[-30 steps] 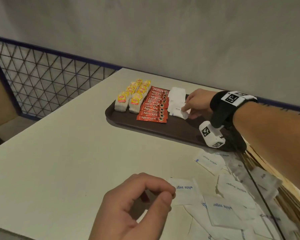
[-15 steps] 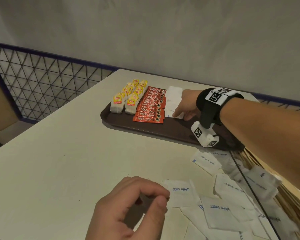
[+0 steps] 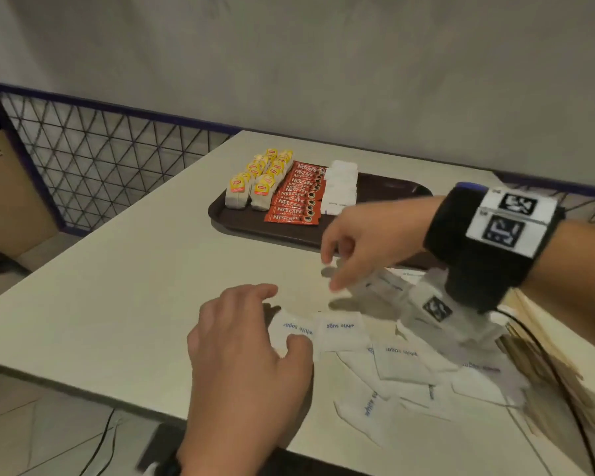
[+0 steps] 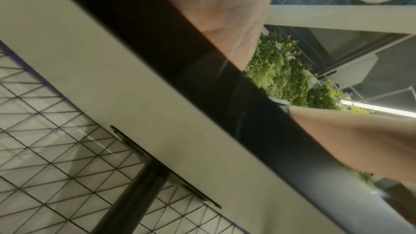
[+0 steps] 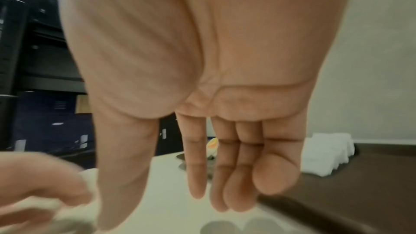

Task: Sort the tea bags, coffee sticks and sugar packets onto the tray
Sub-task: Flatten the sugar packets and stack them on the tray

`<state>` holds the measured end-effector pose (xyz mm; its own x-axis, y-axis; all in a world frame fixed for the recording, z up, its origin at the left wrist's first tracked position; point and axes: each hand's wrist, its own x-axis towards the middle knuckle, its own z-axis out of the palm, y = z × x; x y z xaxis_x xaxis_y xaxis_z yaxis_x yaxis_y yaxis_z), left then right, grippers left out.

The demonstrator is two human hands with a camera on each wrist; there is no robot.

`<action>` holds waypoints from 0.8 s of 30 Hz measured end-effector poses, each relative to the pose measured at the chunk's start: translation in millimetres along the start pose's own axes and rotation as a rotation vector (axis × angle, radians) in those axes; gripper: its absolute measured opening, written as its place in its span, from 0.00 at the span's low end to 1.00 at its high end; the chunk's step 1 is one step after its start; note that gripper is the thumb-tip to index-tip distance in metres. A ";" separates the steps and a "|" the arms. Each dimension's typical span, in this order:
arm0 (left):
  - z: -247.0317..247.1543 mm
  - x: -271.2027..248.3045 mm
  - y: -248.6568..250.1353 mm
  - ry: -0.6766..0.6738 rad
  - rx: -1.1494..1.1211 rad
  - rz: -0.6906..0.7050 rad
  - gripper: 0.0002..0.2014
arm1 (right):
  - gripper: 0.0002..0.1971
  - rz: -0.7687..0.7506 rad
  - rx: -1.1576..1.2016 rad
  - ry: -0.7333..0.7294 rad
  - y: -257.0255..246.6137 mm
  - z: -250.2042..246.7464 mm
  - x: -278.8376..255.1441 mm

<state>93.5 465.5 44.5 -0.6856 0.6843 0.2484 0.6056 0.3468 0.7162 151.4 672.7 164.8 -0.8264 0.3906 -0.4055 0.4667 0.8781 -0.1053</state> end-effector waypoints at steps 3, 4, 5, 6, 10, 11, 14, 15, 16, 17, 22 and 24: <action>0.4 0.0 7.7 -0.085 0.303 -0.065 0.34 | 0.27 0.008 -0.067 -0.033 -10.6 33.5 -16.5; 0.6 -0.2 10.2 -0.096 0.367 -0.069 0.34 | 0.26 0.014 -0.062 -0.011 -10.7 42.3 -18.3; 1.4 -0.4 11.5 -0.100 0.409 -0.067 0.32 | 0.24 0.016 -0.032 0.011 -9.8 49.0 -19.1; 1.9 -0.4 11.7 -0.098 0.432 -0.062 0.32 | 0.21 0.016 0.016 0.028 -8.6 53.7 -19.9; 3.1 -0.2 8.7 -0.070 0.394 -0.017 0.28 | 0.15 0.023 0.118 0.053 -9.6 60.4 -27.7; 2.5 0.3 8.5 -0.063 0.368 -0.001 0.26 | 0.14 0.026 0.117 0.061 -11.7 60.8 -29.1; 1.2 2.8 8.3 -0.066 0.290 0.024 0.20 | 0.12 0.033 0.105 0.092 -19.4 61.8 -30.8; 0.5 3.1 8.1 -0.066 0.247 0.031 0.17 | 0.12 0.033 0.110 0.101 -21.6 61.3 -31.7; -1.2 2.4 8.8 -0.065 0.190 0.038 0.15 | 0.12 0.034 0.126 0.114 -22.7 60.3 -33.1; -2.4 1.5 9.2 -0.065 0.117 0.040 0.13 | 0.13 0.040 0.155 0.133 -23.0 58.6 -36.0; -6.6 -0.9 3.7 -0.046 -0.299 0.014 0.12 | 0.10 0.105 0.439 0.385 -18.0 49.3 -70.7; -8.4 -0.7 -2.7 -0.043 -0.398 0.062 0.14 | 0.06 0.114 0.681 0.446 -17.4 55.6 -89.2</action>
<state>89.0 458.7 47.9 -0.6299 0.7255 0.2773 0.4360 0.0348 0.8993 234.4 607.2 152.3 -0.7431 0.6662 -0.0630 0.5254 0.5227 -0.6714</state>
